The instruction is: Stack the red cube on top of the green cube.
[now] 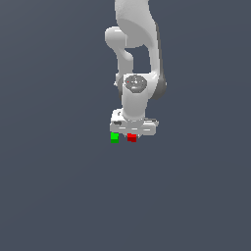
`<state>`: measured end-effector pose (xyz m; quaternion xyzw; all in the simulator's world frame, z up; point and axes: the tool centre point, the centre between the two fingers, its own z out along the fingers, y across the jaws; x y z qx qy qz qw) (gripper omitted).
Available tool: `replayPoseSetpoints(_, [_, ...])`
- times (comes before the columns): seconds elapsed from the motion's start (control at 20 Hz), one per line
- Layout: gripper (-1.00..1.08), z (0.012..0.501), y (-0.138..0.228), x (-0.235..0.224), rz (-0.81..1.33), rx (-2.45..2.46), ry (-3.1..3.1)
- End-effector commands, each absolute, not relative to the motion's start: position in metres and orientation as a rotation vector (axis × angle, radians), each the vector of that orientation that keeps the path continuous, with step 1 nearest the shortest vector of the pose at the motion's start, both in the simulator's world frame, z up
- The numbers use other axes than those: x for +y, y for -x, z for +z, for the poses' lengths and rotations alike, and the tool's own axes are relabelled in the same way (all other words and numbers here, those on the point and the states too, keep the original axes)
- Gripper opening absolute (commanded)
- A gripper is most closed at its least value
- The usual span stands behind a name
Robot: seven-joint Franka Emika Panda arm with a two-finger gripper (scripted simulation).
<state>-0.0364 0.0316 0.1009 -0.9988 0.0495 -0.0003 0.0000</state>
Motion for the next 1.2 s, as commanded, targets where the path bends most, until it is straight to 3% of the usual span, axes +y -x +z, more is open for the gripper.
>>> replayPoseSetpoints(0.0, [-1.0,0.112,0.037,0.032,0.0,0.155,3.138])
replayPoseSetpoints(0.55, [-1.0,0.113,0.04,0.023,-0.002,0.155,3.138])
replayPoseSetpoints(1.15, [-1.0,0.069,0.073,-0.047,0.0,0.156,3.138])
